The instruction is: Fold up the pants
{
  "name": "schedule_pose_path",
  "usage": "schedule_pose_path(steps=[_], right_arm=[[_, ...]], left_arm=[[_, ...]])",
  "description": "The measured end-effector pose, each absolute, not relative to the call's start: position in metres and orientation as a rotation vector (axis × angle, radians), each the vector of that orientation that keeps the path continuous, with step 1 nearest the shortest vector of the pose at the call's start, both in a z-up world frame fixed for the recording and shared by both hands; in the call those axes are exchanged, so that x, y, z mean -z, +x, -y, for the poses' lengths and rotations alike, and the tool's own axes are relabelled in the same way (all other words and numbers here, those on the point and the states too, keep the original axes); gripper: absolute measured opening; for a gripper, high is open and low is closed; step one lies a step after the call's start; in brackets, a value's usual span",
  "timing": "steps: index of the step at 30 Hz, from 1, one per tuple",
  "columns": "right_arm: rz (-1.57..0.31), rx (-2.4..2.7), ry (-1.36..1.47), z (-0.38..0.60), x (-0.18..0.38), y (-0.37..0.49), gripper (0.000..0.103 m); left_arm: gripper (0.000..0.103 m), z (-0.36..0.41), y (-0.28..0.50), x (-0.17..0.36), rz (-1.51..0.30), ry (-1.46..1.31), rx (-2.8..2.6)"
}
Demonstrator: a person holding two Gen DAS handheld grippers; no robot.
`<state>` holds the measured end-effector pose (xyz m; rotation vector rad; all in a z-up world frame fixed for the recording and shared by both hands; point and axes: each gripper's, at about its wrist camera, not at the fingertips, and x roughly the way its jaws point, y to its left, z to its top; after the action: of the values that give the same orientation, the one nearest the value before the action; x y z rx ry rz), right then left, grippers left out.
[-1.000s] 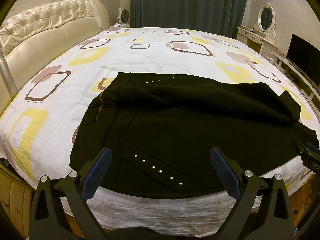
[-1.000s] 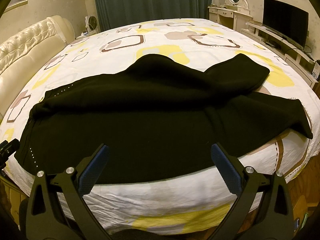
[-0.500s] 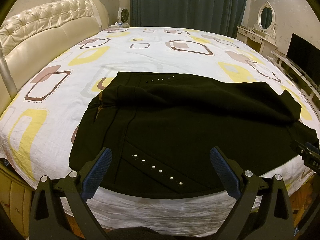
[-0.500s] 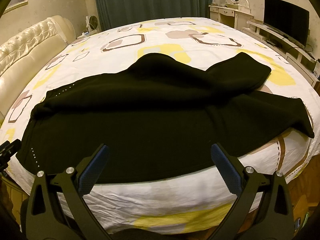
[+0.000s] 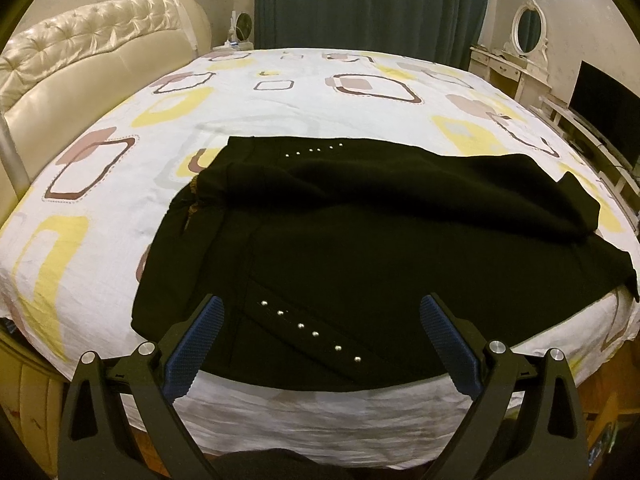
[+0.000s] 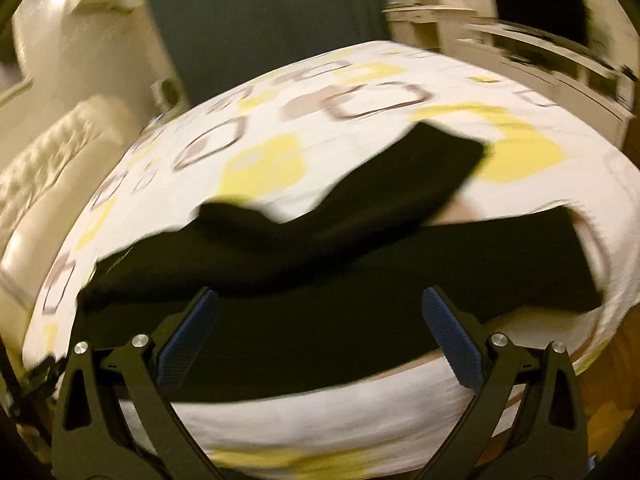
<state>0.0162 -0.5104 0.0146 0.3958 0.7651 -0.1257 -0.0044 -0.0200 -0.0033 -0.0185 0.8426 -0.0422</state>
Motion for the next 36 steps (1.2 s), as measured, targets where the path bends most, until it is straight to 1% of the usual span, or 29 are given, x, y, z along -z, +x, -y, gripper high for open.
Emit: schedule_pose_path(steps=[5,7,10,11,14,17,19,20,21,22,23,24,26,30,33,36], right_arm=[[-0.742,0.358,0.450,0.644,-0.008,0.011,0.101],[-0.781,0.425,0.479,0.686,0.007,0.015,0.101],[-0.842,0.448,0.517,0.721,0.033,0.024,0.101],[-0.857,0.429,0.532,0.726,0.041,0.028,0.097],[-0.942,0.361,0.551,0.732,0.064,0.043,0.077],[-1.001,0.347,0.498,0.732,0.079,0.052,0.075],[-1.014,0.348,0.470,0.730,0.084,0.051,0.070],[-1.016,0.342,0.463,0.730,0.084,0.052,0.058],[-1.017,0.314,0.466,0.729,0.085,0.052,0.038],[-1.020,0.271,0.487,0.729,0.084,0.050,0.025],[-1.029,0.276,0.470,0.727,0.082,0.053,0.014],[-1.039,0.280,0.428,0.723,0.078,0.056,0.011],[-1.025,0.287,0.371,0.719,0.067,0.061,0.008],[-0.917,0.340,0.288,0.720,0.038,0.072,0.007],[-0.924,0.373,0.258,0.722,0.042,0.086,0.006],[-0.978,0.414,0.221,0.720,0.066,0.100,0.006]], left_arm=[[0.098,0.022,0.002,0.012,-0.850,0.009,0.036],[0.098,0.023,0.007,0.018,-0.857,0.022,0.020],[0.098,0.022,0.015,0.027,-0.878,0.013,-0.007],[0.098,0.020,0.018,0.028,-0.885,0.004,-0.017],[0.098,0.016,0.024,0.033,-0.902,-0.007,-0.046],[0.098,0.014,0.028,0.035,-0.912,-0.010,-0.064],[0.098,0.012,0.029,0.037,-0.917,-0.002,-0.072],[0.098,0.011,0.030,0.038,-0.921,0.001,-0.074],[0.098,0.010,0.031,0.039,-0.925,0.000,-0.075],[0.098,0.009,0.033,0.041,-0.932,-0.003,-0.074],[0.098,0.007,0.034,0.043,-0.939,-0.009,-0.073],[0.098,0.005,0.035,0.045,-0.949,-0.019,-0.075],[0.098,0.002,0.038,0.046,-0.959,-0.038,-0.079],[0.098,-0.004,0.040,0.041,-0.938,-0.051,-0.092],[0.098,-0.010,0.042,0.037,-0.918,-0.056,-0.097],[0.098,-0.015,0.045,0.039,-0.929,-0.061,-0.095]])
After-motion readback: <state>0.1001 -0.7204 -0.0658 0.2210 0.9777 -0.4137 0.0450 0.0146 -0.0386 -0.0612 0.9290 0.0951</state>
